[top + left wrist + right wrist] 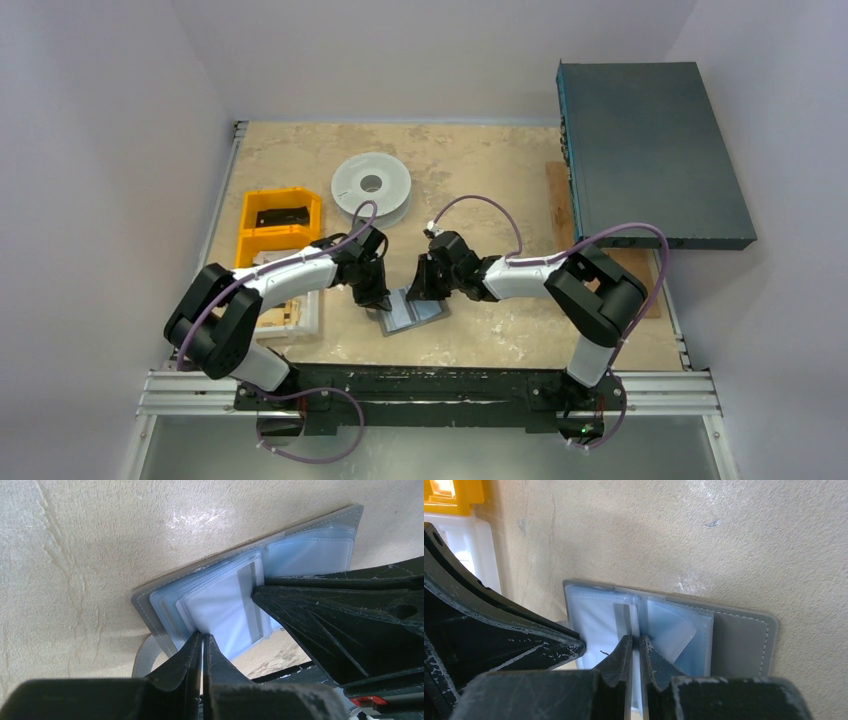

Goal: Take the credit cards out of the card holder
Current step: Remove the credit card from the card holder.

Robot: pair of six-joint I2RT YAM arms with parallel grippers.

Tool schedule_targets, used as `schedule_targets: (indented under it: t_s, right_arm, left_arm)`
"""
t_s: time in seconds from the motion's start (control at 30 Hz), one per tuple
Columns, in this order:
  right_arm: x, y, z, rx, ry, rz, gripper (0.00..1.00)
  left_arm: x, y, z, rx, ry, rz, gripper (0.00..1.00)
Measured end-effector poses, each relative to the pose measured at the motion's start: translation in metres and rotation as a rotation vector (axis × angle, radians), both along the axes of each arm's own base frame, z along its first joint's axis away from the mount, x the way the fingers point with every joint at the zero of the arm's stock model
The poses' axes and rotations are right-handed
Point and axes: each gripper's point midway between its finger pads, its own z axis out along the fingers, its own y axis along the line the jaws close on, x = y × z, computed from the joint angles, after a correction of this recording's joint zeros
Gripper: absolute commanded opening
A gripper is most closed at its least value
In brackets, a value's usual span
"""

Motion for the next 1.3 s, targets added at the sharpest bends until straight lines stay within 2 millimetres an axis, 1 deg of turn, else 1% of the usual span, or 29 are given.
schedule_targets:
  t_s: [0.17,0.33,0.47,0.7,0.87,1.03,1.2,1.3]
  right_arm:
    - [0.0,-0.002,0.001,-0.009,-0.001,-0.005,0.14]
    - [-0.001,-0.004,0.005,-0.017,-0.004,-0.003,0.25]
    - [-0.002,-0.006,0.007,-0.02,-0.001,-0.003,0.29]
    - [-0.004,-0.009,0.01,-0.024,0.009,-0.005,0.37]
    - [-0.01,-0.014,0.015,-0.03,0.028,-0.004,0.45]
    - [-0.013,-0.032,0.018,-0.049,0.049,-0.039,0.46]
    - [-0.017,-0.043,0.021,-0.074,0.059,-0.056,0.44]
    - [-0.018,-0.049,0.022,-0.097,0.06,-0.07,0.36]
  left_arm:
    - [0.002,-0.002,0.003,-0.01,-0.011,0.003,0.0]
    - [0.009,-0.011,0.018,-0.052,-0.054,-0.003,0.0]
    - [0.015,-0.021,0.03,-0.101,-0.077,-0.004,0.0]
    - [0.02,-0.031,0.039,-0.14,-0.09,-0.012,0.0]
    - [0.028,-0.049,0.047,-0.179,-0.115,-0.039,0.0]
    - [0.031,-0.06,0.045,-0.188,-0.102,-0.054,0.0]
    - [0.037,-0.071,0.041,-0.2,-0.102,-0.055,0.0]
    - [0.037,-0.074,0.038,-0.202,-0.098,-0.057,0.0]
